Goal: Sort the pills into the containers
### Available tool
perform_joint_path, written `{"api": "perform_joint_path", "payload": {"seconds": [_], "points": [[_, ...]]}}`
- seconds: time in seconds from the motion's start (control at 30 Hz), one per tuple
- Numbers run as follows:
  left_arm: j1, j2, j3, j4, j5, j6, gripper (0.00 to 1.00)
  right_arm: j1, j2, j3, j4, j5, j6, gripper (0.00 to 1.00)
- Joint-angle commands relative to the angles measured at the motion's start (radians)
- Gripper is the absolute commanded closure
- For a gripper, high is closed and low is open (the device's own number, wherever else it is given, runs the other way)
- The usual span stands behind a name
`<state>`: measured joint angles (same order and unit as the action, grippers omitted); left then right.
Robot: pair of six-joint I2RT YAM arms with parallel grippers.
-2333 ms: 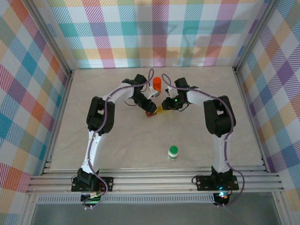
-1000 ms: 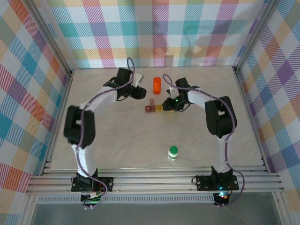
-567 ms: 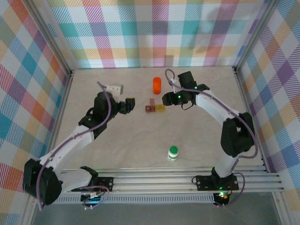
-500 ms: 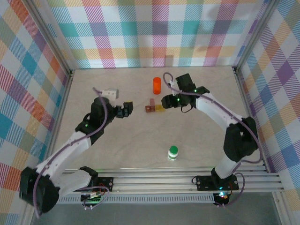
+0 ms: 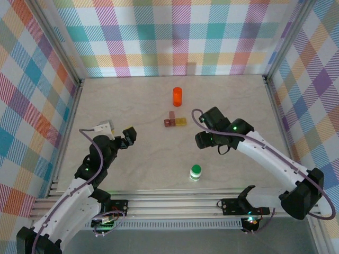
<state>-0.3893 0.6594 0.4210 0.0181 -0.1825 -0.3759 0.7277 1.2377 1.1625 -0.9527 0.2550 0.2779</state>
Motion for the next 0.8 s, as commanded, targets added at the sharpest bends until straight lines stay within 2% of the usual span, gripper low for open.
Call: {"api": "perform_joint_path", "payload": {"seconds": [0.0, 0.17, 0.33, 0.53, 0.77], "points": [[0.001, 0.010, -0.002, 0.016, 0.051, -0.054, 0.00, 0.070, -0.007, -0.024, -0.131, 0.026, 0.144, 0.34], [0.000, 0.014, 0.022, -0.013, 0.057, -0.059, 0.00, 0.213, 0.027, -0.052, -0.146, 0.043, 0.309, 0.33], [0.000, 0.004, 0.022, -0.021, 0.077, -0.077, 0.00, 0.341, 0.141, -0.020, -0.153, 0.088, 0.409, 0.31], [0.000, -0.023, 0.038, -0.059, 0.079, -0.083, 0.00, 0.377, 0.232, -0.013, -0.178, 0.106, 0.435, 0.30], [0.000, -0.038, 0.034, -0.067, 0.077, -0.090, 0.00, 0.380, 0.236, -0.101, -0.090, 0.002, 0.441, 0.36]]}}
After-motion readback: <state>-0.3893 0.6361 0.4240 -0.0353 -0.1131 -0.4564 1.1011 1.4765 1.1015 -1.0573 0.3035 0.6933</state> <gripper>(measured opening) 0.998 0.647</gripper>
